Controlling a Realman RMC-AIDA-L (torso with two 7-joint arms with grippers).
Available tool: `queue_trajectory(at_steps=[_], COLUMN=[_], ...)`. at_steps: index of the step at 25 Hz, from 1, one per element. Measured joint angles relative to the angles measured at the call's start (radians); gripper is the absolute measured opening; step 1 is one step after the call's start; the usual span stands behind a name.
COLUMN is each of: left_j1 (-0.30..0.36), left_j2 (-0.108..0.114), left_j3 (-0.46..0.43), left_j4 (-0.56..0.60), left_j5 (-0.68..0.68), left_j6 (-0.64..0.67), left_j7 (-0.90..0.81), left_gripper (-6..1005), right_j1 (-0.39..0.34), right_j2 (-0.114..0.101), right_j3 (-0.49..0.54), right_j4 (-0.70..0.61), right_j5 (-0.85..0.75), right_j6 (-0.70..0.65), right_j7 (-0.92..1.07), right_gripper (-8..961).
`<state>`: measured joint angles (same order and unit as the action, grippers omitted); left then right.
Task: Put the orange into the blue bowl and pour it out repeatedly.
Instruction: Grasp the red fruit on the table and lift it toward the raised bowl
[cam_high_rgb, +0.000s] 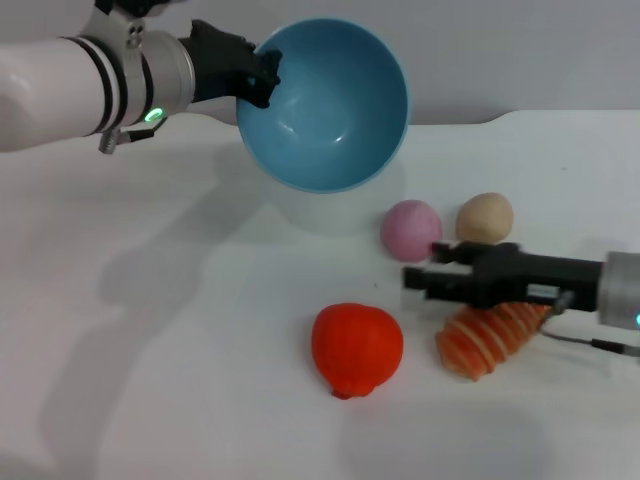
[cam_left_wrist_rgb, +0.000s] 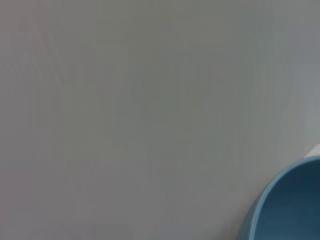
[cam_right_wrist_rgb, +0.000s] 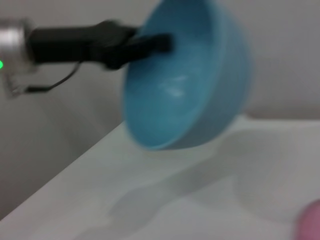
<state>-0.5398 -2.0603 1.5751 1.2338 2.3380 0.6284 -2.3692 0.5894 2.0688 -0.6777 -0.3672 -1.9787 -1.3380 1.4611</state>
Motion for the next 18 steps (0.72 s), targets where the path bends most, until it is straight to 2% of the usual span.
queue_trajectory(at_steps=[2, 3, 6, 11, 18], left_j1=[-0.005, -0.004, -0.003, 0.004, 0.019], left_j2=[0.0, 0.0, 0.0, -0.001, -0.003], left_j3=[-0.001, 0.003, 0.003, 0.009, 0.012], left_j4=[-0.005, -0.003, -0.003, -0.006, -0.013], left_j5=[0.001, 0.002, 0.002, 0.003, 0.004], left_j6=[0.003, 0.004, 0.005, 0.006, 0.0], left_j7=[-0.007, -0.008, -0.009, -0.01, -0.005], left_gripper=[-1, -1, 0, 0, 0], right_j1=[0.027, 0.055, 0.065, 0.102, 0.114], right_j2=[0.002, 0.004, 0.005, 0.007, 0.01], right_j3=[-0.071, -0.161, -0.183, -0.278, -0.386], right_j4=[0.007, 0.013, 0.021, 0.063, 0.059], right_j5=[-0.003, -0.004, -0.004, -0.004, 0.003], right_j6=[0.0, 0.007, 0.019, 0.097, 0.105], right_j7=[0.03, 0.056, 0.06, 0.084, 0.078], right_gripper=[634, 632, 624, 612, 595])
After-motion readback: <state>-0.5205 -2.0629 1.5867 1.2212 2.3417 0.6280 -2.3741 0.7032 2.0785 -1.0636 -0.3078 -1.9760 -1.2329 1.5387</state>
